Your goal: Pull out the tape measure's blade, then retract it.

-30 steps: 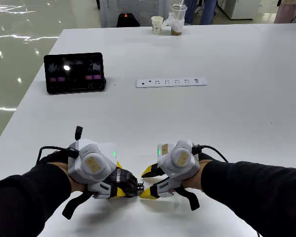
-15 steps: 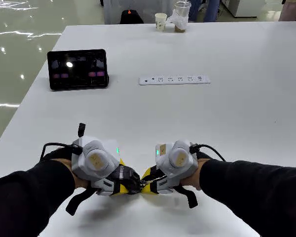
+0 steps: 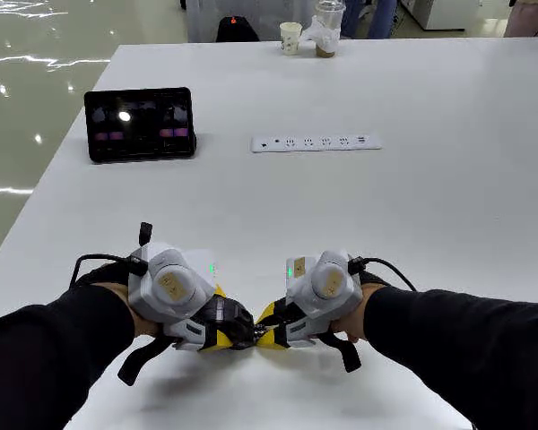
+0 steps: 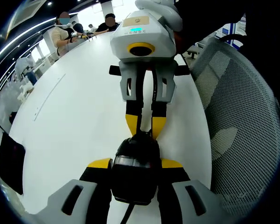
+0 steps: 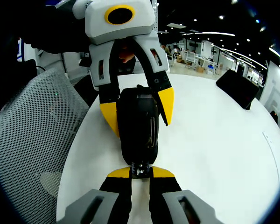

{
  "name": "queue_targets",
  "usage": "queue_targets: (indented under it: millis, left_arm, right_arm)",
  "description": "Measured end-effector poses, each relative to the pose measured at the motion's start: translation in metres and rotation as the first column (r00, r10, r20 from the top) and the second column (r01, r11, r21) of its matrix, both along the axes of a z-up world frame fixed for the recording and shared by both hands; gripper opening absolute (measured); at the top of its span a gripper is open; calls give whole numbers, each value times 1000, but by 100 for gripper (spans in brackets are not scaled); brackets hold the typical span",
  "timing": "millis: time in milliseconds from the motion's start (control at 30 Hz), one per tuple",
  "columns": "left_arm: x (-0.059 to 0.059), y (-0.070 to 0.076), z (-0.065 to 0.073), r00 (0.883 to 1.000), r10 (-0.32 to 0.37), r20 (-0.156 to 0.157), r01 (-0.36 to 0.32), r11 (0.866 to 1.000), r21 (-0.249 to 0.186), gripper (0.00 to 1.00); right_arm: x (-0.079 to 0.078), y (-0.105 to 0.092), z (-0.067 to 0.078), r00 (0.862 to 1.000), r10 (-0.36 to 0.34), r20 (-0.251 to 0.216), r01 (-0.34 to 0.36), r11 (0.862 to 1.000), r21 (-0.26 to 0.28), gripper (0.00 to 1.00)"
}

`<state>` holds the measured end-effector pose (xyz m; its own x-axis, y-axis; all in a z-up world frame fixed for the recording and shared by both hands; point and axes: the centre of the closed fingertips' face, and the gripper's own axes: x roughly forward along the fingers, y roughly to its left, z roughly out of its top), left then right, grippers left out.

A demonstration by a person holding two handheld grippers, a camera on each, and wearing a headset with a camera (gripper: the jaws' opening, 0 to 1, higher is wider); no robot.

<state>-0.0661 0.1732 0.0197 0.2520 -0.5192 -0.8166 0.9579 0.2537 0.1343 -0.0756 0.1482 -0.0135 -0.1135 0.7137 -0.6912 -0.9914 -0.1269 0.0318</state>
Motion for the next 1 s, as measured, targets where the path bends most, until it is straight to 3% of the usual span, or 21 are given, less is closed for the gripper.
queue_targets:
  millis: [1000]
  left_arm:
    - [-1, 2, 0, 1000, -2, -8, 2, 1000, -3, 32]
  right_arm:
    - [3, -16, -1, 1000, -26, -14, 26, 999, -21, 11]
